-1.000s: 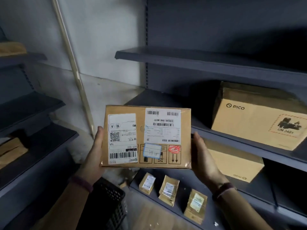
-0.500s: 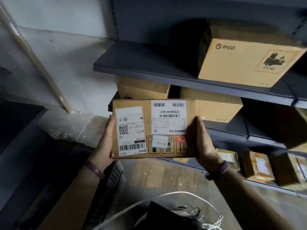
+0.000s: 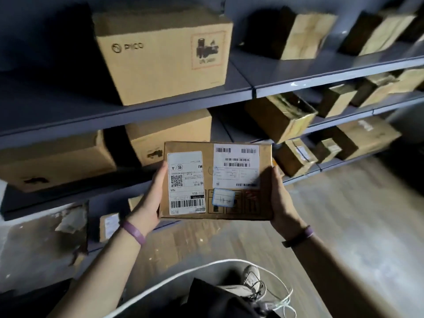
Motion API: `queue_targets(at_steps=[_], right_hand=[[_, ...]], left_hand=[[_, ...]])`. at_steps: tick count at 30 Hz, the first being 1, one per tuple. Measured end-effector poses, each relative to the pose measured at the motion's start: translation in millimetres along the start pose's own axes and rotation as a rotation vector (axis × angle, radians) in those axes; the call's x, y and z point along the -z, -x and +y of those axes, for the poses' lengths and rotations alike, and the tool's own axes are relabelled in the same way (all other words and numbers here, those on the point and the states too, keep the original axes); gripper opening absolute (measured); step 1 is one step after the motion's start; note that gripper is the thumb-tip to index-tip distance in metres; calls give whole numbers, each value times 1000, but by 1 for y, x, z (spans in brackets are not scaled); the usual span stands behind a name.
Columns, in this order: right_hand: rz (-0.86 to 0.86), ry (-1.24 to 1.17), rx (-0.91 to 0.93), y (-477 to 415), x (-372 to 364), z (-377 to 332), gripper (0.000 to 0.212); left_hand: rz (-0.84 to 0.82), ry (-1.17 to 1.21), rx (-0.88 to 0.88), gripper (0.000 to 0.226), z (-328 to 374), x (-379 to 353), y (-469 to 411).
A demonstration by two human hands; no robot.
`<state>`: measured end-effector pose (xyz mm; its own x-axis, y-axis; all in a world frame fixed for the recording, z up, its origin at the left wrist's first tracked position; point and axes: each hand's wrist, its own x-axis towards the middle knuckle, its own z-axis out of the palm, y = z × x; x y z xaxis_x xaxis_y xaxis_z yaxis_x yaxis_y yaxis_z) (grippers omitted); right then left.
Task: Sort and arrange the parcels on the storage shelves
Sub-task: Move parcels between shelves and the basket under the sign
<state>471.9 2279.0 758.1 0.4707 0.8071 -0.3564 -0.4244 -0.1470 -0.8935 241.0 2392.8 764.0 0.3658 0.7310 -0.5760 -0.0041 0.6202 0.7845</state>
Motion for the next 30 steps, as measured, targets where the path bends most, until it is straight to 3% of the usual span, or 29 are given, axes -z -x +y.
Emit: queue_targets(at_steps=[5, 13, 30], right_hand=[[221, -97, -40, -20, 101, -34, 52], [375, -178, 44, -70, 276, -115, 64], [744, -258, 216, -150, 551, -238, 55]], left_hand=[[-120, -172, 43, 61, 4, -122, -51], [-360, -304, 43, 60, 6, -341, -118], [-838, -533, 82, 66, -7, -726, -265]])
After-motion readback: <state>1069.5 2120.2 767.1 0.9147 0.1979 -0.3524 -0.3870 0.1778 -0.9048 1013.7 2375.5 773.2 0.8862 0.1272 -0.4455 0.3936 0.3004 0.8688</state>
